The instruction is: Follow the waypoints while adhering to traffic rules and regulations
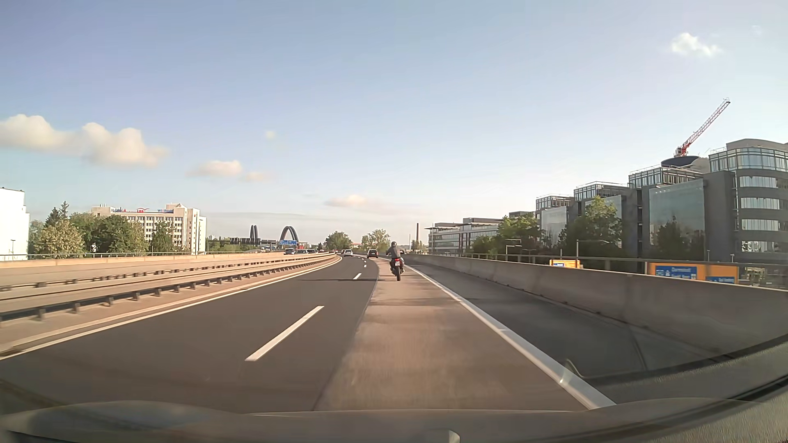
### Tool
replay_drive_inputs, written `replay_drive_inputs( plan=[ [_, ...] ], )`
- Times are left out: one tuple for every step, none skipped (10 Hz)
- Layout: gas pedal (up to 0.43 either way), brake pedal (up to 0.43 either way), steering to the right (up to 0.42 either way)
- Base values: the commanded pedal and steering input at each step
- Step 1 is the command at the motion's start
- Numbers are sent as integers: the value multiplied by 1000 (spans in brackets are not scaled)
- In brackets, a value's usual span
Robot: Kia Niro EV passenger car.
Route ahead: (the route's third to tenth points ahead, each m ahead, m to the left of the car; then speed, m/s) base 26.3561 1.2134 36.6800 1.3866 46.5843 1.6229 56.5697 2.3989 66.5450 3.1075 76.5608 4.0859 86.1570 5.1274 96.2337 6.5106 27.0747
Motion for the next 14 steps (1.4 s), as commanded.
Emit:
replay_drive_inputs(
  plan=[
    [87,0,-9],
    [87,0,-9],
    [87,0,-8],
    [87,6,-8],
    [87,0,-8],
    [87,0,-8],
    [87,0,-8],
    [87,0,-7],
    [87,0,-7],
    [87,0,-7],
    [87,0,-7],
    [87,0,-6],
    [87,0,-6],
    [87,0,-6]
  ],
)
